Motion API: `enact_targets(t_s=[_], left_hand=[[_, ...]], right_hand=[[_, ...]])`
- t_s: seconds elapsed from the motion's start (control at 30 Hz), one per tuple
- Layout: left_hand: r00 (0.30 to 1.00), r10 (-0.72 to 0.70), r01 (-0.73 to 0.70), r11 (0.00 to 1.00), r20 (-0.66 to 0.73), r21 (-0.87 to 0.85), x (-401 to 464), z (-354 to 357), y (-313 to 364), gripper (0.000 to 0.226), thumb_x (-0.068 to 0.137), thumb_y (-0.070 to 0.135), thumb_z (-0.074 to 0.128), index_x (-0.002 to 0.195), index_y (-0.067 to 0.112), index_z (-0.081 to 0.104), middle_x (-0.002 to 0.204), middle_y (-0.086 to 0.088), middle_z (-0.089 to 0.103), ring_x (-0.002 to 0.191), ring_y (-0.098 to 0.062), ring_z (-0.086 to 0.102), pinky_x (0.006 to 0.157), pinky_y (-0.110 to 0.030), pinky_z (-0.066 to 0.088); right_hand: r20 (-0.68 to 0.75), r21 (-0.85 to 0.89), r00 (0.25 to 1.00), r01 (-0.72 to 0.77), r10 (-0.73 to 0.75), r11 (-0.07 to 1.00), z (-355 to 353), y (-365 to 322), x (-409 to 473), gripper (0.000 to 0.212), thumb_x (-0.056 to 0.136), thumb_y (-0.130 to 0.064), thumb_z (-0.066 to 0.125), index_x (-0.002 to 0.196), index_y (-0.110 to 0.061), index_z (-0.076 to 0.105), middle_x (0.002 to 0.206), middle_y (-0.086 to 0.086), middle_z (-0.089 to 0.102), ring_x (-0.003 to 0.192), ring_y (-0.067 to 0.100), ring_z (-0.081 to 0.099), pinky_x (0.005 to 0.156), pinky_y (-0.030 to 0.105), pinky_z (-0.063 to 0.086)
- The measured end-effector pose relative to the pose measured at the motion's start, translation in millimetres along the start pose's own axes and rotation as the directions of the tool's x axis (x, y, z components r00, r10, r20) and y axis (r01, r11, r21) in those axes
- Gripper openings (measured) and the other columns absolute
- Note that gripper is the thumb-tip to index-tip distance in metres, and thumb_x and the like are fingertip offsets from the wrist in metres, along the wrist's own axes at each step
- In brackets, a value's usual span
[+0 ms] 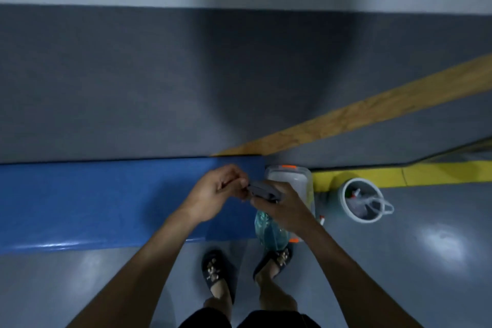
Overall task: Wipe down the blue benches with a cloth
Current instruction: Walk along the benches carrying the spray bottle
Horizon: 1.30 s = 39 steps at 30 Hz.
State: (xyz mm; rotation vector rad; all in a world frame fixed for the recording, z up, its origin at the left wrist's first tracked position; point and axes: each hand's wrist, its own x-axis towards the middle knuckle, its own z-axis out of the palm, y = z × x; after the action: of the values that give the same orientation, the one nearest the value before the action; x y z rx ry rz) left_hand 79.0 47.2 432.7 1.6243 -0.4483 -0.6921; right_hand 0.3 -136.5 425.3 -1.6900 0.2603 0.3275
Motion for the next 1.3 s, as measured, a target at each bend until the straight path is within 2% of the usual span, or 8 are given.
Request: enact_targets(t_s=[0.13, 0.33, 0.53, 0.7, 0.83, 1.0, 1.1, 1.3], left_hand=[[0.997, 0.043, -0.039, 0.998, -0.07, 0.05, -31.9, -20.2, 11.4, 0.015, 0.099, 0.021, 0.054, 0.088, 0.014, 0.061, 0.075, 0.0, 0.071, 0.07, -0.012, 0.066, 0.067, -0.02, 0.051], [0.976, 0.173, -0.142, 0.966, -0.132, 0.214, -58.8, -37.2, 23.7, 0.02, 0.101, 0.032, 0.05, 0.085, 0.022, 0.056, 0.077, 0.009, 0.065, 0.067, -0.006, 0.063, 0.063, -0.014, 0.045], [0.976, 0.192, -0.159, 0.952, -0.105, 0.261, -72.0, -41.0, 31.3, 0.028, 0.105, 0.036, 0.042, 0.083, 0.024, 0.055, 0.076, 0.015, 0.06, 0.069, -0.001, 0.056, 0.063, -0.013, 0.039], [0.99, 0.002, 0.013, 0.995, -0.141, 0.104, -73.1, -28.3, 41.1, 0.043, 0.099, 0.046, 0.04, 0.078, 0.015, 0.059, 0.065, 0.02, 0.058, 0.06, 0.007, 0.05, 0.059, -0.009, 0.037], [0.972, -0.116, 0.106, 0.993, -0.203, -0.057, -65.6, -4.9, 45.2, 0.052, 0.094, 0.054, 0.04, 0.071, 0.01, 0.055, 0.052, 0.015, 0.044, 0.049, 0.0, 0.038, 0.053, -0.014, 0.033], [0.944, -0.211, 0.173, 0.971, -0.254, -0.165, -54.9, 32.2, 41.8, 0.06, 0.101, 0.046, 0.041, 0.054, 0.011, 0.04, 0.049, 0.0, 0.036, 0.054, -0.021, 0.036, 0.073, -0.041, 0.046], [0.936, -0.214, 0.165, 0.968, -0.28, -0.189, -48.6, 56.7, 35.4, 0.064, 0.097, 0.053, 0.043, 0.052, 0.006, 0.04, 0.049, -0.007, 0.035, 0.059, -0.029, 0.05, 0.082, -0.039, 0.053], [0.841, -0.277, 0.2, 0.957, -0.464, -0.21, -51.8, 107.5, -8.7, 0.047, 0.104, 0.032, 0.038, 0.067, 0.015, 0.061, 0.052, 0.002, 0.051, 0.053, -0.02, 0.044, 0.054, -0.027, 0.037]], right_hand=[[0.031, -0.171, 0.999, 0.027, -0.022, 0.985, 28.9, -31.4, -8.0, 0.018, 0.087, -0.013, 0.061, 0.103, -0.015, 0.069, 0.091, 0.026, 0.063, 0.077, 0.033, 0.06, 0.065, 0.034, 0.044], [0.069, -0.317, 0.997, 0.065, -0.045, 0.946, 52.1, -68.9, -14.7, 0.024, 0.078, -0.016, 0.055, 0.087, 0.005, 0.06, 0.074, 0.026, 0.053, 0.06, 0.027, 0.044, 0.058, 0.033, 0.033], [0.138, -0.37, 0.987, 0.129, -0.083, 0.92, 53.8, -85.3, -19.2, 0.021, 0.076, -0.018, 0.056, 0.073, -0.038, 0.064, 0.055, -0.018, 0.054, 0.051, -0.001, 0.047, 0.05, 0.012, 0.03], [0.22, -0.371, 0.962, 0.234, -0.16, 0.898, 43.8, -82.1, -18.9, 0.012, 0.078, -0.027, 0.057, 0.082, -0.033, 0.067, 0.068, -0.005, 0.058, 0.059, 0.008, 0.053, 0.054, 0.025, 0.038], [0.271, -0.374, 0.942, 0.293, -0.198, 0.88, 23.2, -68.8, -16.5, 0.014, 0.08, -0.014, 0.059, 0.086, -0.026, 0.064, 0.075, -0.004, 0.056, 0.063, 0.014, 0.053, 0.056, 0.027, 0.041], [0.341, -0.363, 0.922, 0.307, -0.181, 0.88, -7.5, -49.8, -19.0, 0.008, 0.082, -0.016, 0.056, 0.086, -0.017, 0.063, 0.063, 0.012, 0.047, 0.052, 0.022, 0.04, 0.05, 0.024, 0.03], [0.378, -0.354, 0.905, 0.334, -0.193, 0.874, -23.4, -36.6, -23.7, 0.013, 0.08, -0.016, 0.054, 0.077, -0.028, 0.056, 0.058, 0.0, 0.042, 0.048, 0.011, 0.035, 0.049, 0.019, 0.027], [0.34, -0.406, 0.928, 0.293, -0.154, 0.866, -53.4, 30.9, -28.5, 0.019, 0.08, -0.016, 0.053, 0.092, -0.024, 0.066, 0.081, -0.011, 0.064, 0.074, 0.005, 0.061, 0.065, 0.025, 0.046]])
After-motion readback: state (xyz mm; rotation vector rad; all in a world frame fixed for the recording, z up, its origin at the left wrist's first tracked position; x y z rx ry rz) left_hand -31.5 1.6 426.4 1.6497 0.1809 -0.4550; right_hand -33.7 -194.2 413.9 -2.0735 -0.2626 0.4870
